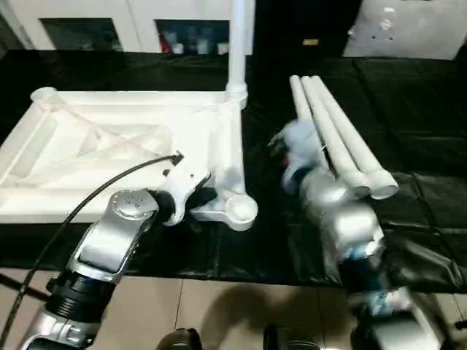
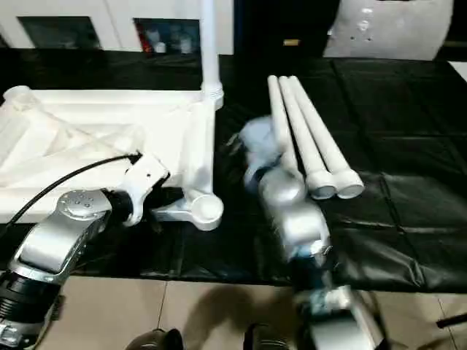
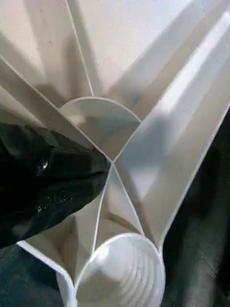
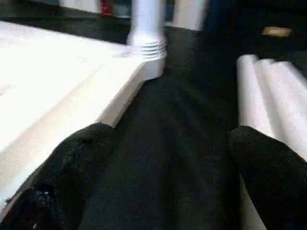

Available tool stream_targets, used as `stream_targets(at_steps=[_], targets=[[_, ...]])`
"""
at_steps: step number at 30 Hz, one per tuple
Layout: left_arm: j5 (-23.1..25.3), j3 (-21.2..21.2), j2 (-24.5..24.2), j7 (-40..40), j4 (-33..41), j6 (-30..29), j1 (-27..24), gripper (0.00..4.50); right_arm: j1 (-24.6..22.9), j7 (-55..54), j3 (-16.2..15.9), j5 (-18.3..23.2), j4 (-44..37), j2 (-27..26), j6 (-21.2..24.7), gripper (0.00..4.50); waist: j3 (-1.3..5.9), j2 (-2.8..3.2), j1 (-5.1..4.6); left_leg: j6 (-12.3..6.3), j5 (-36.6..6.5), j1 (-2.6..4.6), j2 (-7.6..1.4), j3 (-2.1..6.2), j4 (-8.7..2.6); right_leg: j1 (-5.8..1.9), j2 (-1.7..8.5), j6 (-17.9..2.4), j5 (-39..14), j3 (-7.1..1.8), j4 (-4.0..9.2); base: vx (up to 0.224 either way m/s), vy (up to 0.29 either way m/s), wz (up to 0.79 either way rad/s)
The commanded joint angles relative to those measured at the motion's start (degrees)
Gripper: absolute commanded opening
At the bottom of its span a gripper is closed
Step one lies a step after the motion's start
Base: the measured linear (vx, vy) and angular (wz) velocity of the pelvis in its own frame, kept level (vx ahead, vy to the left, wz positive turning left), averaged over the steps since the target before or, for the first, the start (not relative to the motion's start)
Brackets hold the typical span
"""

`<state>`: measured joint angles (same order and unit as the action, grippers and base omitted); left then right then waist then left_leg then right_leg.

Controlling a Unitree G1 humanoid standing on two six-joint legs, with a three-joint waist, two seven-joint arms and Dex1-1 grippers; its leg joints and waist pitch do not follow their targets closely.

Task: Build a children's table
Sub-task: Pick table leg

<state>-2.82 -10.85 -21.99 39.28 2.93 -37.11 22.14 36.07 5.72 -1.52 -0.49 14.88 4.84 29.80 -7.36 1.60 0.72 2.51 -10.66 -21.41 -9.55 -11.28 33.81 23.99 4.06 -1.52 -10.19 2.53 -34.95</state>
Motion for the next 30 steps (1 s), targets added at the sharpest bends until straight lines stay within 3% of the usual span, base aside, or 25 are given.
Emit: stream_targets(at_steps=[1, 4, 7, 11, 13, 14, 15, 19, 25, 30], targets=[[-1.83, 1.20, -0.07, 0.63, 3.72, 1.27, -0.45, 0.33, 2.90, -2.44, 1.60, -1.57, 3.09, 1.30, 4.79, 4.50, 4.87, 0.49, 0.10, -1.50, -5.54, 0.79, -2.55, 1.58, -3.52, -3.44, 3.21, -14.03, -5.42, -2.66, 3.28, 0.000, 0.000, 0.00], [-3.58, 1.09, -0.65, 1.81, 6.74, 1.29, -1.86, 0.51, 6.74, -2.54, 0.70, -2.99, 8.49, 3.39, 7.33, 4.50, 4.70, 0.55, 0.44, -1.95, -6.12, 0.75, -2.49, 1.34, -3.40, -3.41, 3.27, -14.49, -4.70, -2.65, 3.41, 0.000, 0.000, 0.00], [-4.21, 0.67, -1.63, 3.17, 9.88, 1.67, -3.26, 0.78, 10.69, -2.55, 2.38, -1.48, 15.64, 4.24, 9.27, 4.50, 4.62, 0.36, 0.45, -2.34, -6.14, 0.52, -2.52, 1.34, -3.37, -3.58, 3.44, -15.14, -5.12, -2.64, 3.34, 0.000, 0.000, 0.00], [-5.84, 1.16, -2.95, 4.55, 14.14, -1.02, -4.74, 1.11, 16.16, -0.96, 3.98, -0.14, 26.41, 5.09, 9.96, 4.50, 4.63, 0.08, 0.27, -1.86, -7.58, 0.77, -2.71, 1.28, -3.34, -3.44, 3.51, -15.49, -7.17, -2.57, 3.29, 0.000, 0.000, 0.00], [-6.36, 1.16, -3.62, 4.82, 15.27, -1.68, -5.11, 1.18, 17.81, 0.41, 4.38, 0.16, 29.95, 5.29, 10.82, 4.50, 4.56, -0.04, 0.34, -1.83, -7.59, 0.77, -2.70, 1.23, -3.32, -3.42, 3.41, -15.38, -7.36, -2.59, 3.24, 0.000, 0.000, 0.00], [-6.68, 1.18, -4.04, 4.91, 15.87, -2.02, -5.29, 1.25, 18.69, 1.05, 4.59, 0.16, 32.19, 5.41, 11.21, 4.50, 4.53, 0.21, 0.46, -1.99, -7.32, 0.75, -2.74, 1.26, -3.33, -3.37, 3.42, -15.46, -7.09, -2.55, 3.20, 0.000, 0.000, 0.00], [-6.69, 1.18, -4.06, 4.91, 15.90, -2.04, -5.29, 1.25, 18.73, 1.08, 4.61, 0.18, 32.32, 5.42, 11.19, 4.50, 4.56, -0.11, 0.42, -2.07, -7.03, 0.72, -2.76, 1.19, -3.31, -3.35, 3.38, -15.47, -6.72, -2.58, 3.20, 0.000, 0.000, 0.00], [-7.13, 1.23, -5.10, 5.09, 17.37, -2.98, -5.50, 1.67, 20.93, 1.86, 5.64, 1.53, 37.61, 5.43, 12.62, 4.50, 4.65, -0.09, 0.64, -2.45, -5.60, 0.68, -2.76, 1.14, -3.22, -3.46, 3.44, -15.71, -5.78, -2.61, 2.97, 0.000, 0.000, 0.00], [-7.60, 0.94, -6.20, 5.18, 18.34, -3.99, -5.39, 2.08, 22.97, 3.40, 7.14, 2.98, 41.85, 5.63, 13.96, 3.91, 4.65, 0.23, 0.97, -1.87, -6.23, 0.84, -2.85, 1.05, -3.16, -3.28, 3.35, -15.73, -6.54, -2.61, 2.99, 0.000, 0.000, 0.00], [-7.95, 0.37, -6.86, 5.72, 18.55, -4.42, -4.97, 2.45, 23.82, 8.26, 6.18, 3.36, 43.64, 6.46, 15.82, 3.47, 4.65, 0.27, 1.18, -1.41, -6.70, 0.79, -2.93, 1.05, -3.16, -3.37, 3.28, -15.97, -6.57, -2.58, 2.99, 0.000, 0.000, 0.00]])
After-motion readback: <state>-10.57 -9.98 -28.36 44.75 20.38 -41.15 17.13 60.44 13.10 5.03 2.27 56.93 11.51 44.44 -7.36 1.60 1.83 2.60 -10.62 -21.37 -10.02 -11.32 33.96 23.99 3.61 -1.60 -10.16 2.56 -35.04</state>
